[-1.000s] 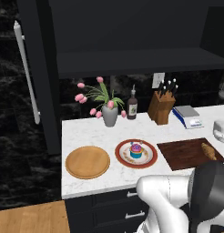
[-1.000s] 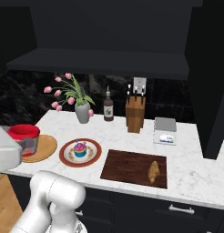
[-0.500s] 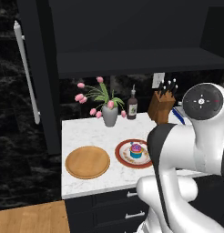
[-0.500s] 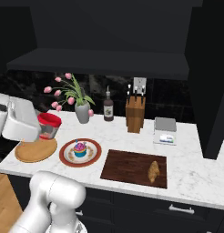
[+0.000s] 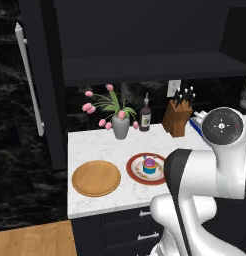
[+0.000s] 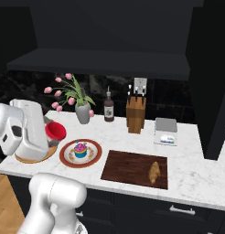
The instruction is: From the different types of pastries on the counter, select a croissant and place it on the cutting board. Then retrieve a jar of jam from the cabinet and place it alongside the croissant on the cutting board.
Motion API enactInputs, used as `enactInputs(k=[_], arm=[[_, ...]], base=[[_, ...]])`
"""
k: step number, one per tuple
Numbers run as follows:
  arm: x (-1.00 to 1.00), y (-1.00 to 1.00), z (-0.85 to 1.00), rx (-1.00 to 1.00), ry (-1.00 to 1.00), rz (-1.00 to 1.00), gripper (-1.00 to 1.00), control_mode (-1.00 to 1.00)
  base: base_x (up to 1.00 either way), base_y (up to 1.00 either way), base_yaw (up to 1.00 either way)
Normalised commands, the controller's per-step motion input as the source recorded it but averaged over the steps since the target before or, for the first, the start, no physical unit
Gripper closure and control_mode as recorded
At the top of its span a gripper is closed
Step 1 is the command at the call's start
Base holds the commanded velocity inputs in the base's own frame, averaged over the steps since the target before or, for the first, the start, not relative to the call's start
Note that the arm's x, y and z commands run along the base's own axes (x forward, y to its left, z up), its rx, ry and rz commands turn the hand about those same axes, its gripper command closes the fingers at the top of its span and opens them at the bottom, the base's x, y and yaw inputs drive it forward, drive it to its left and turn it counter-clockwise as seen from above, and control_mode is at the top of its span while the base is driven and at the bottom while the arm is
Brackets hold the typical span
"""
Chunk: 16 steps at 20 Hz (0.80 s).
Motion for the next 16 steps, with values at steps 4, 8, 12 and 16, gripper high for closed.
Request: enactInputs(k=[4,8,12,16], arm=[[0.22,0.02,-0.86,-0.09,-0.01,-0.09,1.0,-1.0],[0.55,0.0,-0.9,-0.15,0.0,0.0,1.0,-1.0],[0.72,0.0,-0.99,-0.1,0.0,0.0,1.0,-1.0],[0.52,-0.03,-0.9,-0.08,0.0,0.0,1.0,-1.0]], base=[[0.0,0.0,0.0],[0.0,0.0,0.0],[0.0,0.0,0.0],[0.0,0.0,0.0]])
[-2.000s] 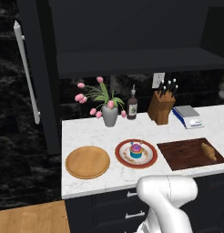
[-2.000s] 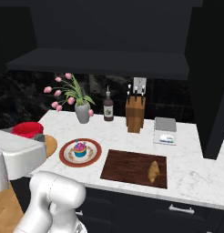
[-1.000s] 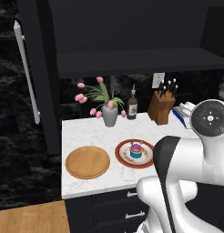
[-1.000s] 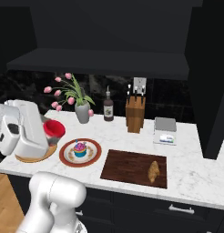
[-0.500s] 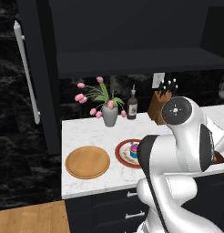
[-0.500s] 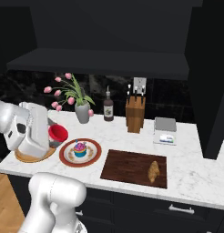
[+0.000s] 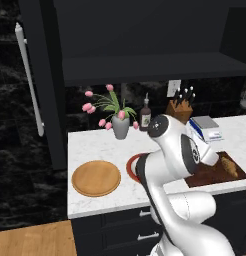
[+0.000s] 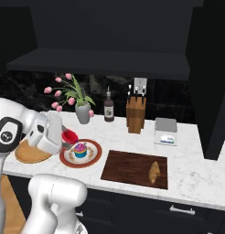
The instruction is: From the different types of pastries on the counter, select a croissant and place it on the cutting board. Then retrieve a jar of jam from the cabinet and place it alongside the croissant on the cutting board.
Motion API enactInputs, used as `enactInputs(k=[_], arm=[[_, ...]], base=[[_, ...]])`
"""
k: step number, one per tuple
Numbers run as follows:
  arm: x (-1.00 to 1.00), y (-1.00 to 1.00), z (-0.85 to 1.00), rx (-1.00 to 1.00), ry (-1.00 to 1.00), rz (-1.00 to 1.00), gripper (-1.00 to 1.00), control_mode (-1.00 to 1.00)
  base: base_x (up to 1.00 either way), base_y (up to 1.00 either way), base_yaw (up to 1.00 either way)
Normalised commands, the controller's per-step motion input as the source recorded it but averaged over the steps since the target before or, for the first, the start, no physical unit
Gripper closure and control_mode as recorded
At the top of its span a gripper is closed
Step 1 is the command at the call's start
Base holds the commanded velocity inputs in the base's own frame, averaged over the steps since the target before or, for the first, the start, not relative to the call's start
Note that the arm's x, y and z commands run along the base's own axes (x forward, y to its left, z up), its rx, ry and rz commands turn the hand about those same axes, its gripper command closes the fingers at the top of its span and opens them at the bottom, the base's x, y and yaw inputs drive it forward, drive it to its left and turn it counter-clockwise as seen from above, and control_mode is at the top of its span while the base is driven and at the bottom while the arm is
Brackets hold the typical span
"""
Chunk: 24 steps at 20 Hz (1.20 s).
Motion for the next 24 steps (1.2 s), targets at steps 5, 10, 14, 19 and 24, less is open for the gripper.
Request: enactInputs(k=[5,10,14,19,24], arm=[[-0.01,-0.68,-0.35,-0.18,0.0,0.0,1.0,-1.0],[-0.14,-0.86,-0.13,-0.24,0.0,0.0,1.0,-1.0],[-0.42,-0.33,-0.83,-0.2,0.0,0.0,1.0,-1.0],[-0.53,-0.04,-1.0,-0.02,-0.01,0.0,1.0,-1.0],[0.0,-0.03,-0.08,0.01,-0.02,0.0,1.0,-1.0]], base=[[0.0,0.0,0.0],[0.0,0.0,0.0],[0.0,0.0,0.0],[0.0,0.0,0.0],[0.0,0.0,0.0]])
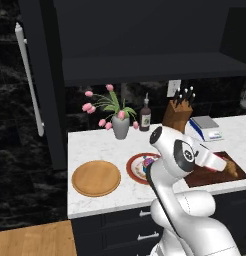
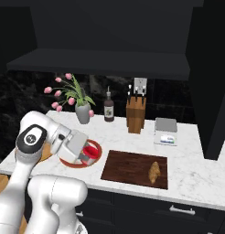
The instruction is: From the different types of pastries on the counter, select a croissant and place it on the cutting board. Then retrieve a jar of jam from the cabinet and place it alongside the croissant on the cutting board.
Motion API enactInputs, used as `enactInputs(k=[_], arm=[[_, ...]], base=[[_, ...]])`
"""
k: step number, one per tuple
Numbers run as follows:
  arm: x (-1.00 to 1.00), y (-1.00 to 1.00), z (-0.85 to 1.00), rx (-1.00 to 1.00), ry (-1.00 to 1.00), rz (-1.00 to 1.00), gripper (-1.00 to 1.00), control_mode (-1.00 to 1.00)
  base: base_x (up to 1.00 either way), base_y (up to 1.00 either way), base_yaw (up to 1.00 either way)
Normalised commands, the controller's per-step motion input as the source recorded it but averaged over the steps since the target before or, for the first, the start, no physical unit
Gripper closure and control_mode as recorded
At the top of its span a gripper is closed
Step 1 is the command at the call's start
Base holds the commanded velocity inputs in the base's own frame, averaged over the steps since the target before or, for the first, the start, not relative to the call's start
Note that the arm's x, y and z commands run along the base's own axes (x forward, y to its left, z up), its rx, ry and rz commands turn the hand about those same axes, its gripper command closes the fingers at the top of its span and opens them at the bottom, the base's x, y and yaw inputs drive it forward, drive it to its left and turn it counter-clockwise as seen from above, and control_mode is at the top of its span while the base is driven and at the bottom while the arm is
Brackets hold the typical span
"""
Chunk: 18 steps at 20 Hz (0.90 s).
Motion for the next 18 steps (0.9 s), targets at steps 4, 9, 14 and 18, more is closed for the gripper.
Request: enactInputs(k=[4,9,14,18], arm=[[0.01,-0.46,-0.42,0.0,-0.2,0.06,1.0,-1.0],[0.13,-0.31,-0.83,0.0,-0.22,0.12,1.0,-1.0],[0.41,0.0,-0.62,0.0,-0.19,0.17,1.0,-1.0],[0.78,-0.22,-0.19,0.0,-0.04,0.14,1.0,-1.0]], base=[[0.0,0.0,0.0],[0.0,0.0,0.0],[0.0,0.0,0.0],[0.0,0.0,0.0]])
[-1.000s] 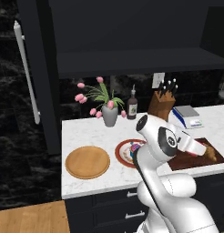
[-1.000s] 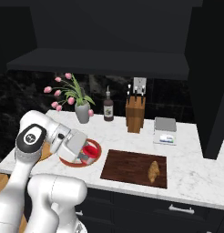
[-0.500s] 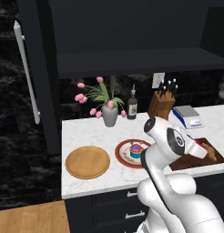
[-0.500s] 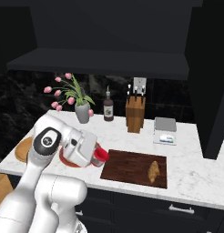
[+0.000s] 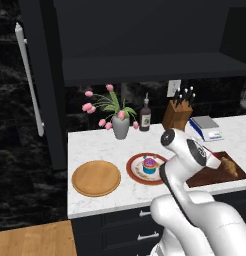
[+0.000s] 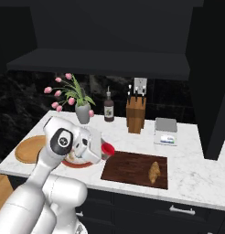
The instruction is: From the different types of pastries on the counter, select a croissant and place it on the cutting board. Then retrieve a jar of jam from the cabinet and place it alongside the croissant on the cutting board.
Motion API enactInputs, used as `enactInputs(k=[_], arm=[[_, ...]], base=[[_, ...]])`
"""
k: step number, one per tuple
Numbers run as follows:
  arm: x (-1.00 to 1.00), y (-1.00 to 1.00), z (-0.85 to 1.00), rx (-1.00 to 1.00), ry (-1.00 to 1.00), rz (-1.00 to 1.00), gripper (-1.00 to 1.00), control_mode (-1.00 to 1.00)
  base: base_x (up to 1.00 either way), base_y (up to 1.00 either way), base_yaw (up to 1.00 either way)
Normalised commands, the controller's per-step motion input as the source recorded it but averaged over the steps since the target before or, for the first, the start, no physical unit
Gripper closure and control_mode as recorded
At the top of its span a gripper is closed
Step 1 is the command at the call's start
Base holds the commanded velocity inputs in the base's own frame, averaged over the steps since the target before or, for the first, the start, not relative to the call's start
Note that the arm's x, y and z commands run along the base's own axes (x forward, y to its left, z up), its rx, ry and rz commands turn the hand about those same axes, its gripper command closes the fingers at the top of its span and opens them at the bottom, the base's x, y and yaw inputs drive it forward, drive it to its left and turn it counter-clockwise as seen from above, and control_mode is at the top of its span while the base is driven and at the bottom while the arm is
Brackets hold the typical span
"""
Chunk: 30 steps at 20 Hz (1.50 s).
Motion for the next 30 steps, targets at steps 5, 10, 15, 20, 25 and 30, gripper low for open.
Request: enactInputs(k=[5,10,15,20,25,30], arm=[[0.32,-0.49,-0.4,0.0,-0.04,0.12,1.0,-1.0],[0.08,-0.09,-0.28,0.0,0.0,0.0,1.0,-1.0],[0.3,0.0,-0.62,0.0,0.0,0.0,1.0,-1.0],[0.26,0.0,-0.76,0.0,0.0,0.0,1.0,-1.0],[0.1,0.0,-0.77,0.0,0.0,0.0,1.0,-1.0],[0.33,0.0,-0.54,0.0,0.0,0.0,1.0,-1.0]], base=[[0.0,0.0,0.0],[0.0,0.0,0.0],[0.0,0.0,0.0],[0.0,0.0,0.0],[0.0,0.0,0.0],[0.0,0.0,0.0]])
